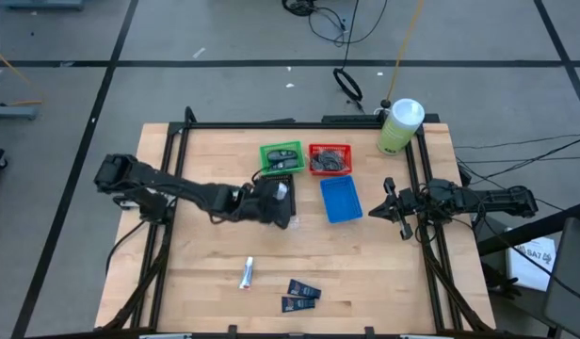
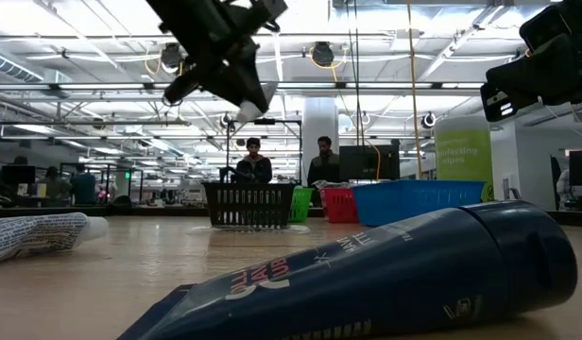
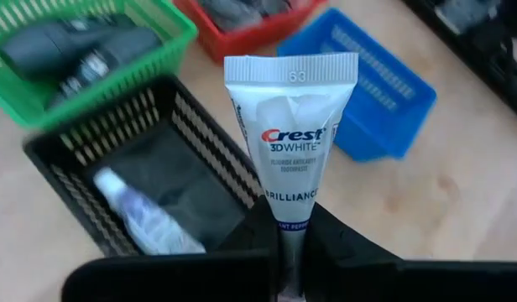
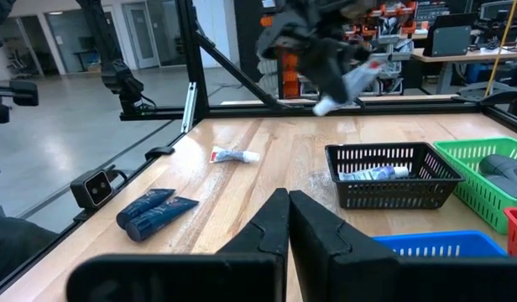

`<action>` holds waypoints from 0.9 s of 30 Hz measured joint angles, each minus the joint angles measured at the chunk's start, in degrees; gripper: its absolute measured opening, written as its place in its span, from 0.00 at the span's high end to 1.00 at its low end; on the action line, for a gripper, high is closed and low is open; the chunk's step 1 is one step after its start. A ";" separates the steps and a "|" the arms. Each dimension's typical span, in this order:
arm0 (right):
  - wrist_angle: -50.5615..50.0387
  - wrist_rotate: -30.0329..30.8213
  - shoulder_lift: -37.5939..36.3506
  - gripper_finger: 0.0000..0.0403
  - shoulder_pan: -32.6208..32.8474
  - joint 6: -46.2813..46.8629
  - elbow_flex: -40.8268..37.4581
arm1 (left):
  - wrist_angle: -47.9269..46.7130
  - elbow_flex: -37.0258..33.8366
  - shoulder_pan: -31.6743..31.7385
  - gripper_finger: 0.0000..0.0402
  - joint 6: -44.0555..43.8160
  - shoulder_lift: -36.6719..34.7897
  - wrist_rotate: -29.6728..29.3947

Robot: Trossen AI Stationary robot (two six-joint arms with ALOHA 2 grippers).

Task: Pick & Place Travel size toiletries
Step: Put the left white toothpaste into the black bin

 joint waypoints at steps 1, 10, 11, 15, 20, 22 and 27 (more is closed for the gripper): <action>0.01 0.00 -0.01 0.99 -0.01 0.00 0.01 | 0.48 0.00 0.87 0.96 0.54 0.00 0.03; 0.00 0.01 0.00 0.99 -0.01 0.00 0.00 | -0.95 0.09 5.22 0.97 0.34 0.45 2.63; 0.00 0.01 0.00 0.99 0.00 0.00 0.00 | -1.53 0.09 5.33 0.96 0.36 0.76 2.66; -0.02 0.04 -0.02 0.99 0.00 0.00 0.00 | -2.53 0.09 5.66 0.96 0.17 3.04 1.82; 0.00 0.00 -0.02 0.99 -0.01 0.00 0.01 | -2.64 0.09 6.99 0.97 -1.61 6.39 0.93; 0.00 0.00 0.00 0.99 0.00 0.00 0.00 | -2.60 0.09 7.44 0.96 -2.20 7.48 1.06; 0.00 0.01 -0.02 0.99 -0.01 0.00 0.00 | -2.52 0.09 8.14 0.98 -2.97 9.60 1.17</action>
